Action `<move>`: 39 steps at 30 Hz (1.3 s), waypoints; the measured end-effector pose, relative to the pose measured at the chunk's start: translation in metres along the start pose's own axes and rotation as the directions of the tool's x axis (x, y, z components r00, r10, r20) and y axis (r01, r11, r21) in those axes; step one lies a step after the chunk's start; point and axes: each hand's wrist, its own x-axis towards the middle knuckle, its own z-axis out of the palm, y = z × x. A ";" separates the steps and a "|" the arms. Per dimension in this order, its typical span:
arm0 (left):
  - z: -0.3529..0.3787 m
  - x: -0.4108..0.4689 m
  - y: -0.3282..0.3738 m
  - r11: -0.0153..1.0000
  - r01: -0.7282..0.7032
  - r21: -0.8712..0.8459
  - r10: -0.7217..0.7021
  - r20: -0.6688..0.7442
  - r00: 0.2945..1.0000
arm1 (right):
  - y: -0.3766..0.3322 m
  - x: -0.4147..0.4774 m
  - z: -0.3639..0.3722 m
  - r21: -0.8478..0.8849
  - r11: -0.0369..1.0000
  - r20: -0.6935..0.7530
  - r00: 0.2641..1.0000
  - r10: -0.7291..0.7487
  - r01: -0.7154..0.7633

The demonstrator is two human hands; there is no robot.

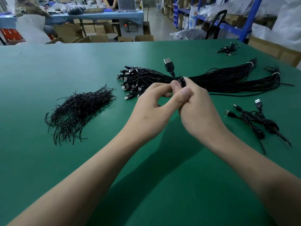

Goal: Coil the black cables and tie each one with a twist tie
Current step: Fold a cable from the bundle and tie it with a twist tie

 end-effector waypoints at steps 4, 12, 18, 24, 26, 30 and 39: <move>0.005 -0.002 -0.008 0.967 0.052 -0.250 -0.061 -0.029 0.998 | -0.001 -0.001 0.001 -0.188 0.981 0.083 0.995 0.056 -0.039; 0.011 -0.001 -0.012 0.831 0.086 -0.550 -0.146 -0.066 0.987 | 0.002 0.002 0.001 -0.213 0.976 0.303 0.947 0.105 -0.040; 0.007 0.000 -0.012 0.828 0.051 -0.558 -0.138 -0.115 0.984 | -0.001 0.006 -0.003 -0.058 0.996 0.404 0.911 0.080 -0.062; 0.005 0.000 -0.009 0.863 -0.028 -0.504 -0.102 -0.229 0.968 | -0.003 0.011 -0.012 0.280 0.918 0.533 0.840 0.097 -0.283; 0.004 -0.001 -0.009 0.865 -0.048 -0.500 -0.087 -0.242 0.966 | -0.002 0.011 -0.016 0.337 0.894 0.574 0.817 0.054 -0.296; 0.001 0.000 -0.010 0.845 -0.052 -0.532 -0.087 -0.232 0.969 | 0.001 0.010 -0.016 0.403 0.872 0.557 0.831 0.007 -0.278; -0.002 0.004 -0.011 0.843 -0.072 -0.533 -0.088 -0.269 0.959 | 0.010 0.004 0.004 0.188 0.982 0.343 0.938 -0.038 -0.029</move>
